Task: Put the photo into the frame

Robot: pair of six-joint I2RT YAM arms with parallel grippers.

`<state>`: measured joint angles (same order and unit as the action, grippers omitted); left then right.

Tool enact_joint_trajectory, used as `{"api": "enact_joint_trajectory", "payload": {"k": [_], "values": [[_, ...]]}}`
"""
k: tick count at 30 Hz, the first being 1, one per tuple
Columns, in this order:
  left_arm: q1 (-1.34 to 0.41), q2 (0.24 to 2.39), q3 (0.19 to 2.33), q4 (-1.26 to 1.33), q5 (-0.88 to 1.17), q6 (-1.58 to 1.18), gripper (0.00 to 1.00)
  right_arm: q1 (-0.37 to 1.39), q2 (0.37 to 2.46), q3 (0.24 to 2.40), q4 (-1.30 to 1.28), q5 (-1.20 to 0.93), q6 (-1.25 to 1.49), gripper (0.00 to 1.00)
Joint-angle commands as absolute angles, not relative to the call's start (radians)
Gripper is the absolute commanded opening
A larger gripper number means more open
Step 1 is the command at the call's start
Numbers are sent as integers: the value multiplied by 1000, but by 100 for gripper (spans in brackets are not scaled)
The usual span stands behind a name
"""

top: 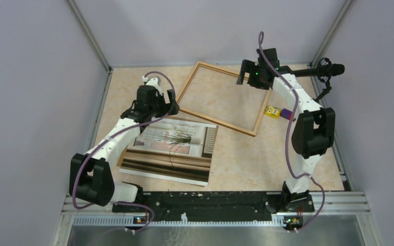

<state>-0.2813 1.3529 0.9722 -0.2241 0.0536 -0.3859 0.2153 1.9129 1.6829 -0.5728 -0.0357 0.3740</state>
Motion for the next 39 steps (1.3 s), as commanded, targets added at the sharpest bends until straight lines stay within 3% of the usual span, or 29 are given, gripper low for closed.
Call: {"api": "enact_joint_trajectory", "payload": {"k": [1, 5, 9, 12, 16, 25, 39], "values": [[-282, 1347, 983, -200, 22, -367, 99, 324, 1854, 1665, -627, -293, 325, 99], [-284, 1375, 988, -301, 31, -452, 99, 424, 1776, 1414, -422, -533, 507, 98], [-285, 1419, 955, -421, 136, -565, 99, 517, 1708, 1148, -99, -633, 754, 94], [-286, 1383, 842, -376, 170, -599, 99, 554, 1675, 990, 84, -643, 874, 85], [-288, 1337, 745, -349, 167, -632, 99, 567, 1630, 841, 148, -621, 891, 72], [-287, 1333, 611, -234, 207, -678, 99, 592, 1602, 633, 306, -622, 917, 71], [-287, 1320, 572, -212, 189, -684, 99, 672, 1696, 592, 571, -686, 1076, 66]]}}
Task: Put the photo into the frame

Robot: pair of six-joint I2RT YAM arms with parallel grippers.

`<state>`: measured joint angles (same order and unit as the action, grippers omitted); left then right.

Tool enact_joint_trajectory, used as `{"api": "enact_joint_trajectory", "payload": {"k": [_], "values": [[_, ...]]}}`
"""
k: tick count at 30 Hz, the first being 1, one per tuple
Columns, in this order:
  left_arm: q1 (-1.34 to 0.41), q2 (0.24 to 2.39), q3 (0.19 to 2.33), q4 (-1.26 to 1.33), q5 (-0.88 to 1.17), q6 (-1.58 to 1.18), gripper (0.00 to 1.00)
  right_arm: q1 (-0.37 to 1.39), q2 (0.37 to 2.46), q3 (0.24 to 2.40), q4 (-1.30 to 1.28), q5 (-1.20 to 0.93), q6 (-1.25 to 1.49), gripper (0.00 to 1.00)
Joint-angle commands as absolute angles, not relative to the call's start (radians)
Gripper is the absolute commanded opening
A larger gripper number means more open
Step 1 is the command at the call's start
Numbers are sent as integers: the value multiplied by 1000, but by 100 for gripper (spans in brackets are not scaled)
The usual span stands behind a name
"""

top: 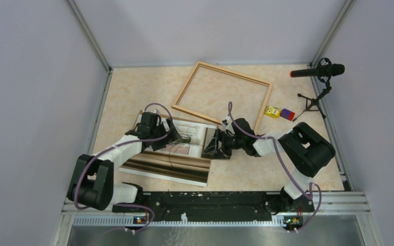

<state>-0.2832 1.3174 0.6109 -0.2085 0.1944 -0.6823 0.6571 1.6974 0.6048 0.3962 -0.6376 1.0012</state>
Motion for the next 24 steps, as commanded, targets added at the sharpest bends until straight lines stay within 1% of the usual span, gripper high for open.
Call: {"api": "enact_joint_trajectory", "payload": {"k": [1, 5, 14, 16, 19, 24], "values": [[-288, 1317, 570, -211, 188, -684, 99, 674, 1690, 590, 582, -691, 1089, 65], [-288, 1304, 567, -208, 186, -683, 99, 678, 1644, 587, 574, -696, 1101, 63], [-287, 1287, 570, -215, 177, -671, 99, 679, 1586, 602, 585, -701, 1082, 64], [-287, 1282, 572, -217, 174, -669, 99, 680, 1585, 617, 571, -683, 1025, 66], [-288, 1275, 573, -216, 174, -670, 99, 690, 1603, 630, 604, -631, 853, 70], [-287, 1258, 586, -236, 178, -653, 99, 692, 1574, 626, 684, -619, 614, 73]]}}
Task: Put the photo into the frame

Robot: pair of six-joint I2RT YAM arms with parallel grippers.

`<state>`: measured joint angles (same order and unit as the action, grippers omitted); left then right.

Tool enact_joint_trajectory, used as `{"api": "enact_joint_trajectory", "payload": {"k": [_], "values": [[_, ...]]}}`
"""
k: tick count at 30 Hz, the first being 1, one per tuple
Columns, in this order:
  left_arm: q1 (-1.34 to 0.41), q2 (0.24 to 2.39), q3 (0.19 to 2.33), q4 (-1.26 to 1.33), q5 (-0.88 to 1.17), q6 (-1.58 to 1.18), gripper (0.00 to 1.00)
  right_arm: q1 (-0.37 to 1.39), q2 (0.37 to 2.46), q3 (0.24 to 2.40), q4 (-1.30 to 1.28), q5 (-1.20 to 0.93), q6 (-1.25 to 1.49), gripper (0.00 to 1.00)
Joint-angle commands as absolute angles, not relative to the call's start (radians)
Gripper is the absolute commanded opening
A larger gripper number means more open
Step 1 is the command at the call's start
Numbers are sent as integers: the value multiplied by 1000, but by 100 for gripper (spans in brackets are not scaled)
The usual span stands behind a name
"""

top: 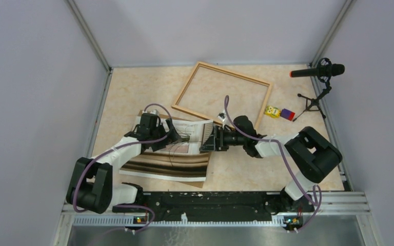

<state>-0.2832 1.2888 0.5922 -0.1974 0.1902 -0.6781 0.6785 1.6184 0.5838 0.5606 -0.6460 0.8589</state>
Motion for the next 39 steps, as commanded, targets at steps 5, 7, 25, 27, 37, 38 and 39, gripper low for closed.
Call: {"api": "enact_joint_trajectory", "payload": {"k": [5, 7, 25, 27, 37, 38, 39], "values": [[-287, 1206, 581, -241, 186, -631, 99, 696, 1529, 594, 800, -651, 420, 82], [-287, 1194, 580, -238, 183, -625, 99, 697, 1540, 593, 819, -690, 364, 83], [-287, 1206, 582, -252, 184, -598, 99, 844, 1315, 446, 581, -494, -504, 97], [-287, 1211, 580, -254, 187, -597, 99, 873, 1300, 443, 550, -403, -575, 98], [-287, 1199, 597, -284, 191, -577, 99, 1087, 1355, 318, 682, -31, -955, 94], [-286, 1197, 599, -289, 187, -574, 99, 1101, 1360, 323, 665, -31, -953, 93], [-287, 1194, 600, -291, 185, -571, 99, 1127, 1366, 321, 665, -32, -953, 93]]}}
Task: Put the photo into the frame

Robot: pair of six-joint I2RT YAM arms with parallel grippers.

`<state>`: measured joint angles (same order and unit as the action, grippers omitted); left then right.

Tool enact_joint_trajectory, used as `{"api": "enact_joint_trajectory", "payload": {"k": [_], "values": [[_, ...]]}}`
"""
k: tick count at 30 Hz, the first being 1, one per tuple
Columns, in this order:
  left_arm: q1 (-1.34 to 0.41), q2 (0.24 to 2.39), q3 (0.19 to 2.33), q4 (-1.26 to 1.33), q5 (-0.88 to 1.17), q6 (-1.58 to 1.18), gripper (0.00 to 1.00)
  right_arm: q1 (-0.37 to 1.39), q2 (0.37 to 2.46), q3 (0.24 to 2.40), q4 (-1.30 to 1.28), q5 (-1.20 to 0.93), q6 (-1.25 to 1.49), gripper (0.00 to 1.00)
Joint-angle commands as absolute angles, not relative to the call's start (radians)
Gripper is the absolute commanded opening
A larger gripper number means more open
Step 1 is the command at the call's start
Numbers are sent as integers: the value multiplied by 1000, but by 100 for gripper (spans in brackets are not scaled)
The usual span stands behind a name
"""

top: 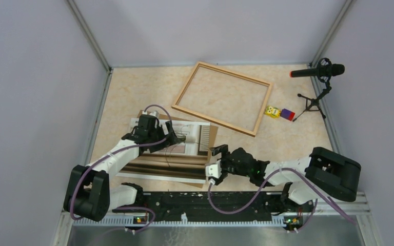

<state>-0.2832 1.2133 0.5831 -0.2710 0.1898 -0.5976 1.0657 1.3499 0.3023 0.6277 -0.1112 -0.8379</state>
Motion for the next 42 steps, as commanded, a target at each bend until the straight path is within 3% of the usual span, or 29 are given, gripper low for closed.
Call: {"api": "enact_joint_trajectory", "payload": {"k": [1, 10, 20, 32, 42], "values": [[-287, 1189, 599, -291, 182, -569, 99, 1151, 1377, 321, 660, -32, -962, 92], [-287, 1172, 591, -289, 179, -561, 99, 1322, 1450, 321, 621, 81, -1033, 88], [-286, 1172, 588, -283, 174, -565, 99, 1350, 1542, 319, 868, 130, -1066, 89], [-287, 1183, 588, -285, 163, -569, 99, 1428, 1325, 343, 527, 93, -1005, 84], [-287, 1185, 591, -284, 164, -569, 99, 1450, 1436, 337, 659, 118, -998, 83]]}}
